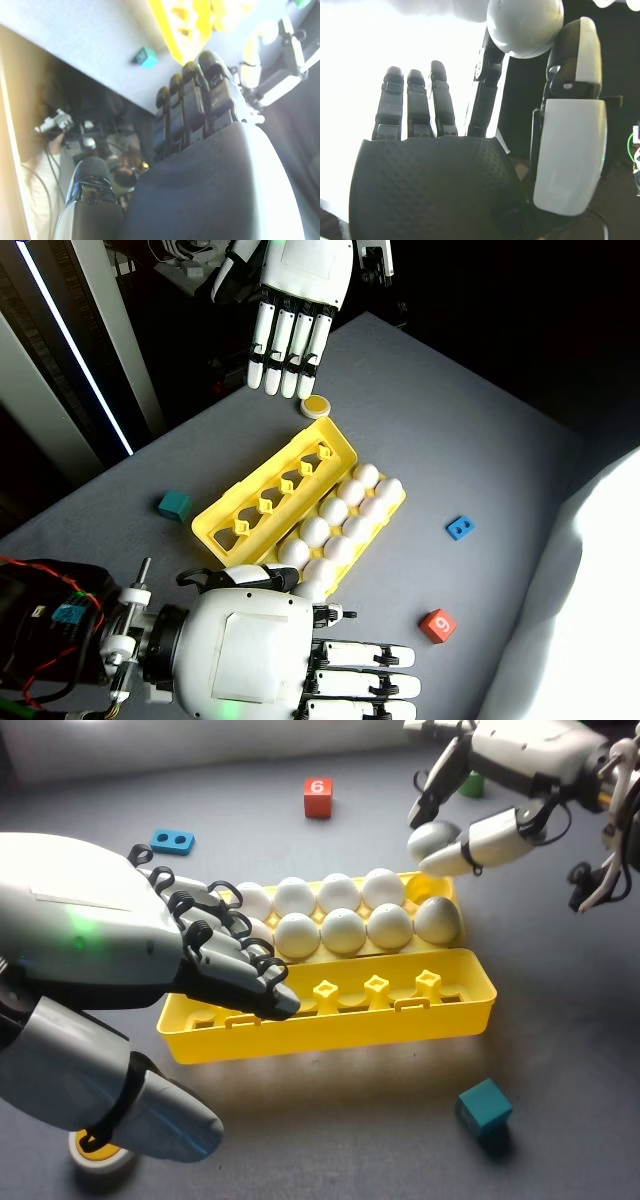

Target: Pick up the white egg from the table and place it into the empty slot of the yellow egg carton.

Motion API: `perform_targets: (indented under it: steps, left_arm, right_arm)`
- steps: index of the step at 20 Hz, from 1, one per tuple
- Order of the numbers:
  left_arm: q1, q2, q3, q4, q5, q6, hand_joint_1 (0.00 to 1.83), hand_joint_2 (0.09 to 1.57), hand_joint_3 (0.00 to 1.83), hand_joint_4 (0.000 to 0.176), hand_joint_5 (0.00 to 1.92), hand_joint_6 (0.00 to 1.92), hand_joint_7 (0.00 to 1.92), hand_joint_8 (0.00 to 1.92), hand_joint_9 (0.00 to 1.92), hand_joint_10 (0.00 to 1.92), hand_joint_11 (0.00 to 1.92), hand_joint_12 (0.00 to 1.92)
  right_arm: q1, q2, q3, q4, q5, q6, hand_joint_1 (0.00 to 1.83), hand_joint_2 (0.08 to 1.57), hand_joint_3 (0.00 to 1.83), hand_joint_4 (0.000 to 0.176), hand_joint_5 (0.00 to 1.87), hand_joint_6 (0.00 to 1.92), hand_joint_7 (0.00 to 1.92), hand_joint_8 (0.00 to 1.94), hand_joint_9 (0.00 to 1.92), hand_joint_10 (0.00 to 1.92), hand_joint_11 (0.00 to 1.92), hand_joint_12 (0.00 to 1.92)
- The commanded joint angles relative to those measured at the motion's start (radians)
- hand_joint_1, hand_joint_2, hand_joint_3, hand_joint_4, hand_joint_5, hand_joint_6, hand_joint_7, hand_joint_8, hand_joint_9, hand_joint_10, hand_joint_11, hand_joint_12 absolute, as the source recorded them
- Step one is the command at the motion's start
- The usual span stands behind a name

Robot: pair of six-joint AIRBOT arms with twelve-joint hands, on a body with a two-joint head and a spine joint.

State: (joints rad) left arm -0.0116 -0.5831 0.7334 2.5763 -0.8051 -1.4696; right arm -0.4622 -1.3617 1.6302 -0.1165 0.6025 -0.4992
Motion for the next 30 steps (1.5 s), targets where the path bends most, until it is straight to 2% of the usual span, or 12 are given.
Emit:
perform_targets:
  steps: [1,2,3,5,11,12,13,14,15,22,24,30]
  left_arm:
    - [-0.012,-0.002,0.000,-0.041,0.061,-0.003,0.00,1.18,0.00,0.000,0.21,0.01,0.22,0.00,0.20,0.00,0.00,0.44]
    - [-0.012,-0.002,0.000,-0.041,0.061,-0.003,0.00,1.18,0.00,0.000,0.21,0.01,0.22,0.00,0.20,0.00,0.00,0.44]
    - [-0.012,-0.002,0.000,-0.041,0.061,-0.003,0.00,1.19,0.00,0.000,0.21,0.00,0.21,0.00,0.19,0.00,0.00,0.40]
    - [-0.012,-0.002,0.000,-0.041,0.061,-0.003,0.00,1.19,0.00,0.000,0.23,0.00,0.24,0.00,0.22,0.00,0.00,0.47]
    - [-0.012,-0.002,0.001,-0.041,0.061,-0.003,0.00,1.17,0.00,0.000,0.24,0.01,0.23,0.01,0.21,0.00,0.00,0.48]
    - [-0.012,-0.002,0.002,-0.041,0.061,-0.003,0.00,1.17,0.00,0.000,0.21,0.00,0.21,0.00,0.19,0.00,0.00,0.44]
    - [-0.012,-0.002,0.002,-0.041,0.060,-0.003,0.00,1.18,0.00,0.000,0.23,0.01,0.23,0.01,0.21,0.01,0.00,0.45]
    - [-0.012,-0.002,0.002,-0.041,0.060,-0.003,0.00,1.18,0.00,0.000,0.23,0.00,0.23,0.00,0.20,0.00,0.00,0.45]
    - [-0.012,-0.002,0.002,-0.041,0.059,-0.003,0.00,1.19,0.00,0.000,0.22,0.00,0.22,0.00,0.20,0.00,0.00,0.45]
    - [-0.012,-0.002,0.002,-0.041,0.059,-0.003,0.00,1.19,0.00,0.000,0.21,0.00,0.21,0.00,0.19,0.00,0.00,0.45]
    - [-0.012,-0.002,0.002,-0.041,0.059,-0.003,0.00,1.18,0.00,0.000,0.17,0.00,0.18,0.00,0.17,0.00,0.00,0.41]
    - [-0.012,-0.002,0.002,-0.041,0.059,-0.003,0.00,1.19,0.00,0.000,0.24,0.01,0.22,0.00,0.19,0.00,0.00,0.39]
  right_arm:
    - [0.004,0.001,0.000,0.022,0.117,0.008,1.11,0.97,0.00,0.176,1.34,0.40,0.17,0.00,0.00,0.00,0.00,0.00]
    - [0.001,-0.004,0.000,0.022,0.117,0.013,1.11,0.97,0.00,0.176,1.34,0.40,0.17,0.00,0.00,0.00,0.00,0.00]
    - [0.001,-0.006,0.000,0.022,0.117,0.013,1.13,0.97,0.00,0.134,1.34,0.39,0.19,0.00,0.00,0.00,0.00,0.00]
    - [0.000,-0.012,0.000,0.022,0.117,0.013,1.11,0.98,0.00,0.169,1.31,0.45,0.20,0.00,0.00,0.00,0.00,0.00]
    - [-0.006,-0.020,-0.003,0.022,0.109,0.015,1.12,0.96,0.00,0.176,1.38,0.31,0.21,0.00,0.00,0.00,0.00,0.00]
    - [-0.006,-0.020,-0.003,0.022,0.107,0.015,1.14,0.96,0.00,0.110,1.38,0.29,0.21,0.00,0.00,0.00,0.00,0.00]
    - [-0.006,-0.020,-0.003,0.022,0.104,0.014,1.11,0.98,0.00,0.163,1.31,0.41,0.20,0.00,0.00,0.00,0.00,0.00]
    - [-0.006,-0.020,-0.003,0.022,0.103,0.013,1.03,0.89,0.00,0.015,1.14,0.22,0.20,0.00,0.00,0.00,0.00,0.00]
    - [-0.007,-0.020,-0.003,0.022,0.103,0.012,1.00,0.86,0.00,0.000,1.12,0.12,0.18,0.00,0.00,0.00,0.00,0.00]
    - [-0.008,-0.019,-0.003,0.022,0.095,0.005,0.88,0.83,0.00,0.022,1.00,0.02,0.10,0.00,0.00,0.00,0.00,0.00]
    - [-0.008,-0.019,-0.003,0.022,0.093,0.002,0.89,0.84,0.00,0.004,0.98,0.01,0.11,0.00,0.00,0.00,0.00,0.00]
    - [0.000,0.050,-0.052,0.022,0.080,-0.012,0.82,0.87,0.01,0.072,0.91,0.00,0.14,0.02,0.00,0.00,0.00,0.00]
